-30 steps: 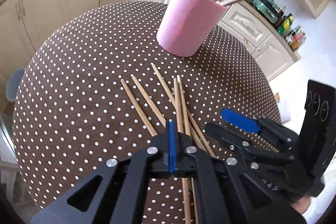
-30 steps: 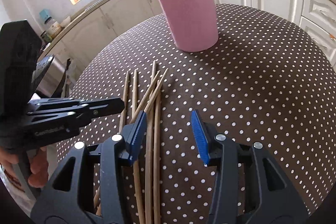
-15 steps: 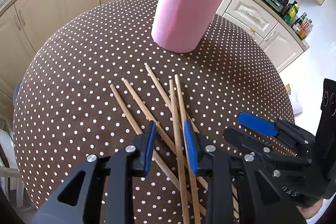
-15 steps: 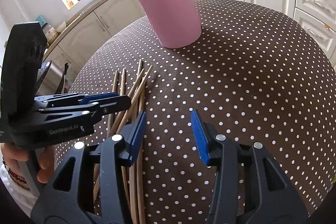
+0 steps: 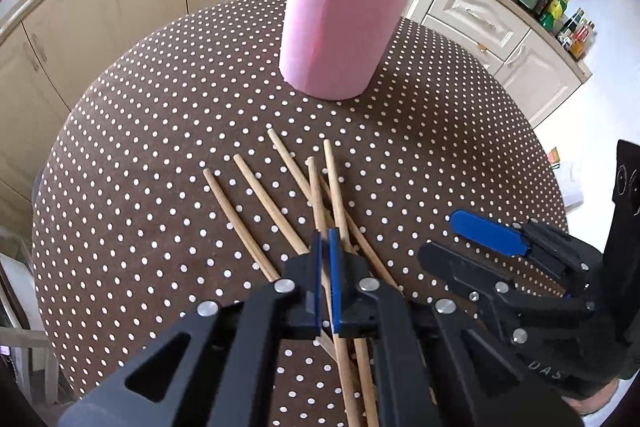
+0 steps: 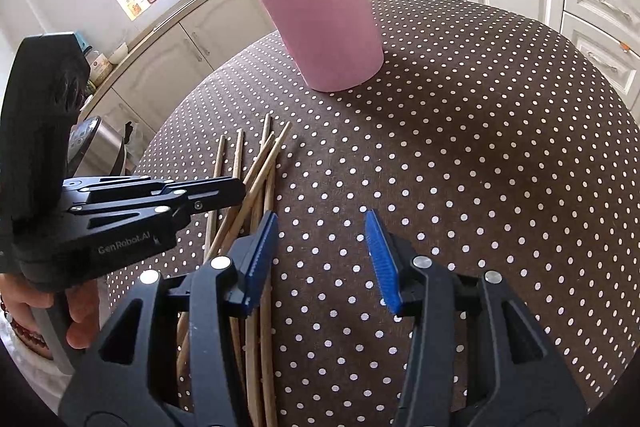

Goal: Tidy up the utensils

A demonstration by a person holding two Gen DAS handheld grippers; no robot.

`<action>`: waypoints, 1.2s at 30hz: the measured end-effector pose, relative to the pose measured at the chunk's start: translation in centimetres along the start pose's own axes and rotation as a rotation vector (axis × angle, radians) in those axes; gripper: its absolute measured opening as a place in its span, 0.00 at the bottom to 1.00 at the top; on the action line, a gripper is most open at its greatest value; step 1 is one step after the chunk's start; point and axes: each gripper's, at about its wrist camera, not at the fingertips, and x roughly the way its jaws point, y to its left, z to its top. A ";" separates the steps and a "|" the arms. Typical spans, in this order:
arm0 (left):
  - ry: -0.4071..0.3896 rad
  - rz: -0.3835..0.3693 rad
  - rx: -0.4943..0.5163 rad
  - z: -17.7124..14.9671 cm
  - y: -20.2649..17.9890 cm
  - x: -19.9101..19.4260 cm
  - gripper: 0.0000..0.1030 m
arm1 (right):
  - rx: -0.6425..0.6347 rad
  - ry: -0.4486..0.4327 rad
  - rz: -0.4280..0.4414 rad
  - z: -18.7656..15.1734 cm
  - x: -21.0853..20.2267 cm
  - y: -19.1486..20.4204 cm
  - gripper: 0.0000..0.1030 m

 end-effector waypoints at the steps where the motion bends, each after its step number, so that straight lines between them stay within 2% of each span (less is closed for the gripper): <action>1: 0.002 0.005 0.008 0.1 -0.2 0.1 0.04 | -0.002 0.002 0.001 0.0 0.1 0.1 0.44; 17: 0.019 -0.009 -0.004 -0.4 1.6 -0.4 0.05 | -0.032 0.021 0.005 0.3 1.4 2.4 0.44; 19: 0.027 -0.015 -0.011 -0.2 1.7 -0.2 0.07 | -0.032 0.021 0.006 0.3 1.4 2.6 0.44; 26: 0.040 0.034 0.015 0.7 -0.3 0.4 0.08 | -0.026 0.015 0.000 0.3 1.1 2.1 0.44; 32: 0.026 0.025 0.008 0.8 -0.4 0.5 0.06 | -0.024 0.017 0.005 0.5 0.9 1.4 0.44; 36: -0.001 -0.021 -0.037 0.3 1.1 0.0 0.06 | -0.027 0.027 0.011 0.8 1.2 1.7 0.44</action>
